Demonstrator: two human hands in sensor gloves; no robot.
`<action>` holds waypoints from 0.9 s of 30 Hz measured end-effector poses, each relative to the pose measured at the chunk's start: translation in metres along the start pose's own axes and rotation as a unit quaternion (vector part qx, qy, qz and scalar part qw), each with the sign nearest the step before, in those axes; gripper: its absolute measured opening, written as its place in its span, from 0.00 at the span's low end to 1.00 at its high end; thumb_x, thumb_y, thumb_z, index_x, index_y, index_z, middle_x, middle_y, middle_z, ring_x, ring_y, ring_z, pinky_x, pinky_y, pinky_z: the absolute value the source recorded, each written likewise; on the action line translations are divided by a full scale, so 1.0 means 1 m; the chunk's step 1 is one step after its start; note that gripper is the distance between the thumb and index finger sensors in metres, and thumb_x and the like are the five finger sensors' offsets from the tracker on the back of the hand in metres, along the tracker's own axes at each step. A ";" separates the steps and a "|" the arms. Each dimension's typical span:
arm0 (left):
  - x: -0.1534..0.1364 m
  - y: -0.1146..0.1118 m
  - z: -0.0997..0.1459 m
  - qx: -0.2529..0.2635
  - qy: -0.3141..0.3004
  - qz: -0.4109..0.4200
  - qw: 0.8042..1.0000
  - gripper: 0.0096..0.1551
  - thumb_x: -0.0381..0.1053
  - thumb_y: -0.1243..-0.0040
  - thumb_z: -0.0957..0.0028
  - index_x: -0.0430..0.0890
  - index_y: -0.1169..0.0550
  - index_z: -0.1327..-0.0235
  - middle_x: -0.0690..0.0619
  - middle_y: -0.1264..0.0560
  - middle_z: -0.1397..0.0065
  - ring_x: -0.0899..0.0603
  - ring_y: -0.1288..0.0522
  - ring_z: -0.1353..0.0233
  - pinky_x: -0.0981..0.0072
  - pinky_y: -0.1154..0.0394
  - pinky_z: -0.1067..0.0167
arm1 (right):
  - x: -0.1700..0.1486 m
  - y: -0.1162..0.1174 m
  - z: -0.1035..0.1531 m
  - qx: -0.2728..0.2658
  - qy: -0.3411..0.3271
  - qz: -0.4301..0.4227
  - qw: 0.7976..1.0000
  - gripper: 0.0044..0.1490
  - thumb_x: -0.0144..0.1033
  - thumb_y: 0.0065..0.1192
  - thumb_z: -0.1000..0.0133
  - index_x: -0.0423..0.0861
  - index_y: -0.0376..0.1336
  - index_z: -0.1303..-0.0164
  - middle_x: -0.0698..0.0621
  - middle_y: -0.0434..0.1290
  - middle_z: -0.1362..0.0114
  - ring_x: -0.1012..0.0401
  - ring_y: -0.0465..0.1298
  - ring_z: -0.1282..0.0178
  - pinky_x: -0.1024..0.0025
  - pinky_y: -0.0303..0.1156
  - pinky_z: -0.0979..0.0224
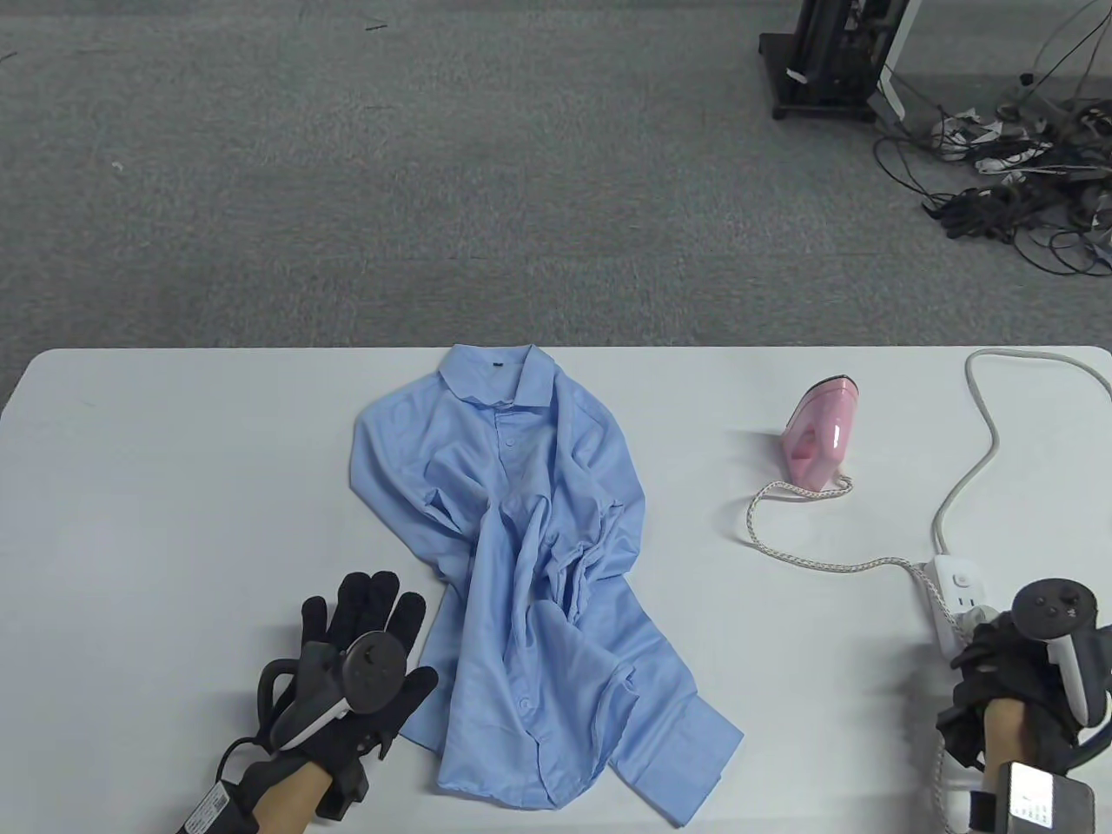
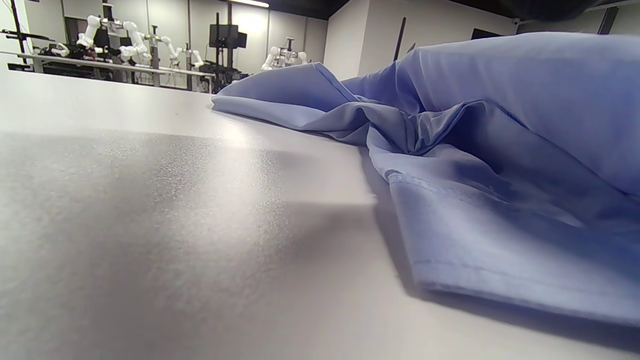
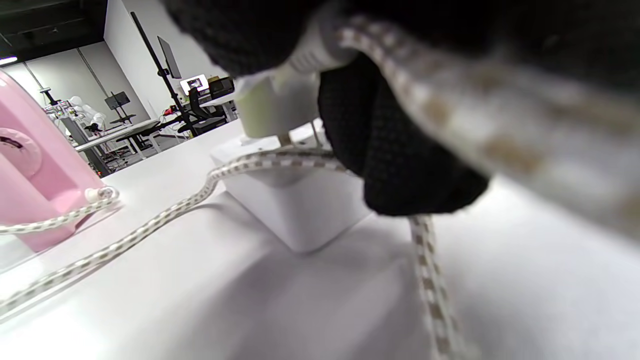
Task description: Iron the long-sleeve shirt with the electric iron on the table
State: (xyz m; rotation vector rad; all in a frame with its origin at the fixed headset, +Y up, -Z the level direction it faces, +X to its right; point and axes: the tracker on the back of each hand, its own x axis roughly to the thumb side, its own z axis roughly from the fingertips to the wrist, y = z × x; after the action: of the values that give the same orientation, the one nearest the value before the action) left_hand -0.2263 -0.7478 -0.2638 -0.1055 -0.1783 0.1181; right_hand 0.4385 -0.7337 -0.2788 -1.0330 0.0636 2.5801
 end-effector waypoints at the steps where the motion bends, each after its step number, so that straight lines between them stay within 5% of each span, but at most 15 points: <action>1: 0.000 0.000 0.000 0.000 0.000 0.000 1.000 0.48 0.72 0.53 0.60 0.60 0.52 0.26 0.56 0.68 0.18 0.41 0.72 0.18 0.34 0.70 0.28 | 0.000 0.001 0.000 0.001 0.001 0.002 1.000 0.38 0.37 0.56 0.53 0.33 0.59 0.34 0.36 0.80 0.51 0.50 0.86 0.66 0.54 0.84 0.66; 23: 0.001 -0.001 0.000 -0.004 -0.002 0.004 1.000 0.48 0.72 0.53 0.60 0.60 0.51 0.26 0.56 0.68 0.18 0.41 0.72 0.17 0.34 0.70 0.27 | 0.006 0.013 -0.017 0.041 0.020 0.029 0.999 0.39 0.38 0.54 0.52 0.33 0.56 0.33 0.37 0.79 0.56 0.53 0.86 0.71 0.57 0.85 0.71; 27: -0.001 0.001 0.001 0.002 0.001 0.009 1.000 0.48 0.71 0.53 0.60 0.60 0.51 0.26 0.56 0.68 0.18 0.41 0.72 0.17 0.34 0.70 0.27 | 0.008 0.006 -0.017 0.040 0.034 0.082 0.995 0.39 0.44 0.55 0.53 0.39 0.59 0.32 0.34 0.79 0.52 0.45 0.84 0.66 0.49 0.81 0.65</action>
State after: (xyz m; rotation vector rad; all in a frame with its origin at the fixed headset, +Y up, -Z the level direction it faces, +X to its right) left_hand -0.2275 -0.7465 -0.2636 -0.1035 -0.1753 0.1367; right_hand 0.4426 -0.7396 -0.2975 -1.1287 0.2789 2.6624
